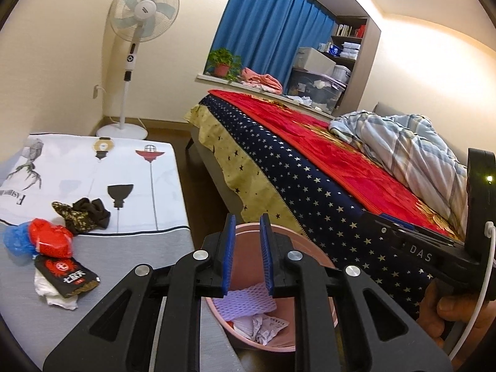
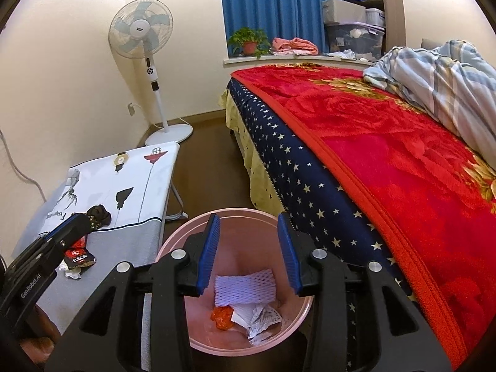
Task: Collect trash
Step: 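Move both open tools from the bin back over the table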
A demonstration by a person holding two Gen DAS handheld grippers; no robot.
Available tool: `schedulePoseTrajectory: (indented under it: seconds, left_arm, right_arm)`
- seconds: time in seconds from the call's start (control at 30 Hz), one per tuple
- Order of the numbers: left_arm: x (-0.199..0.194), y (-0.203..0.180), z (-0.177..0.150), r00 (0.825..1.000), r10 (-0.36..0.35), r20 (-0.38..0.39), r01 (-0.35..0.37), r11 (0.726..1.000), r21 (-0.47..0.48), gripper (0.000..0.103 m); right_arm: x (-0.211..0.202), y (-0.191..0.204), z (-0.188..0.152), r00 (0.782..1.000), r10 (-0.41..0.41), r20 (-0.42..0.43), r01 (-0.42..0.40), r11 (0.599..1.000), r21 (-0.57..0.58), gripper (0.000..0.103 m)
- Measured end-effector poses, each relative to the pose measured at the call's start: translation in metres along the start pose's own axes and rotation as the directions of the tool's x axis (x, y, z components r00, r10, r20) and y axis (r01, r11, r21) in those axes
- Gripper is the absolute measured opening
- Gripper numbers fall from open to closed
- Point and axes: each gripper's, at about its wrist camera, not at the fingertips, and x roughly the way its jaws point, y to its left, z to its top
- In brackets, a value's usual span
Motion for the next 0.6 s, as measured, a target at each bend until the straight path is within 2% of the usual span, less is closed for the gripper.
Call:
schedulePoseTrajectory:
  seconds: [0.6]
  left_arm:
    - [-0.038,0.035,0.002,0.991,0.128,0.035,-0.127,0.991,-0.033,0.016]
  right_arm:
    - [-0.016,0.041,-0.003,0.997,0.065,0.045,-0.061,0.996,-0.070,0.040]
